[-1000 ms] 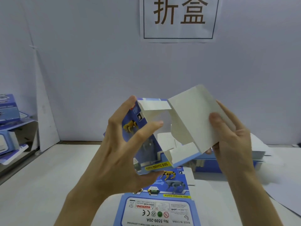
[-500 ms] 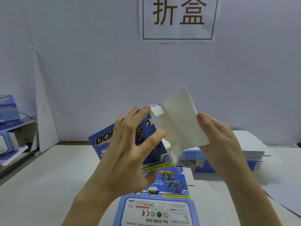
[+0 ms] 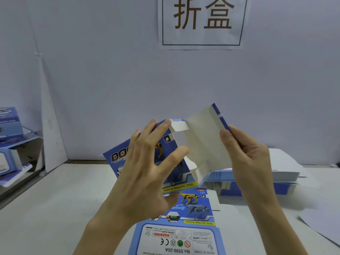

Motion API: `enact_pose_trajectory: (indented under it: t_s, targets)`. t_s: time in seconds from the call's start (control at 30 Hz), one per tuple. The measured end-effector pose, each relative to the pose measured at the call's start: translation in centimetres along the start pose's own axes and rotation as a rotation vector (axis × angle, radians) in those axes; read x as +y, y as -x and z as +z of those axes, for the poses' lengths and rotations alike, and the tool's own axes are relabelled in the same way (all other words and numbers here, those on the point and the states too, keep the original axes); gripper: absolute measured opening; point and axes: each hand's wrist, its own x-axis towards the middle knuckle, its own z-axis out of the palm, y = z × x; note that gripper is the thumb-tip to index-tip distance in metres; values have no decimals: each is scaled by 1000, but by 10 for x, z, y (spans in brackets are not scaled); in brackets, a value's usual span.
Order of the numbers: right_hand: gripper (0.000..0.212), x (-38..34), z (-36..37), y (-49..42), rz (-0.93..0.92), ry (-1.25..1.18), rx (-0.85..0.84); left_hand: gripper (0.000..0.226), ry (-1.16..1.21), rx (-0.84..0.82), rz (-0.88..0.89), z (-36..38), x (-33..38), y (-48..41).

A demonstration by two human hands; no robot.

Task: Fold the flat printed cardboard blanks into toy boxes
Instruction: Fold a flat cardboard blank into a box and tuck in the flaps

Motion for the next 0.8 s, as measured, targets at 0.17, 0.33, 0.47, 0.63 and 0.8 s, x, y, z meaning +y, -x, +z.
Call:
enact_pose_trajectory:
  t_s: [0.17, 0.33, 0.47, 0.63, 0.8]
  targets:
    - [36, -4, 2, 6, 53, -74, -347, 72, 1, 12, -39, -3, -3, 0]
    - [40, -5, 15, 12, 20, -72, -378, 53, 62, 33, -69, -7, 2, 0]
    - [40, 0, 30, 20, -7, 43, -361, 50, 86, 81, -73, -8, 4, -1]
    - [38, -5, 36, 24, 14, 139, -381, 60, 91, 81, -99, -7, 2, 0]
    - [63, -12, 29, 29, -4, 172, -549, 66, 75, 56, -96, -9, 5, -2]
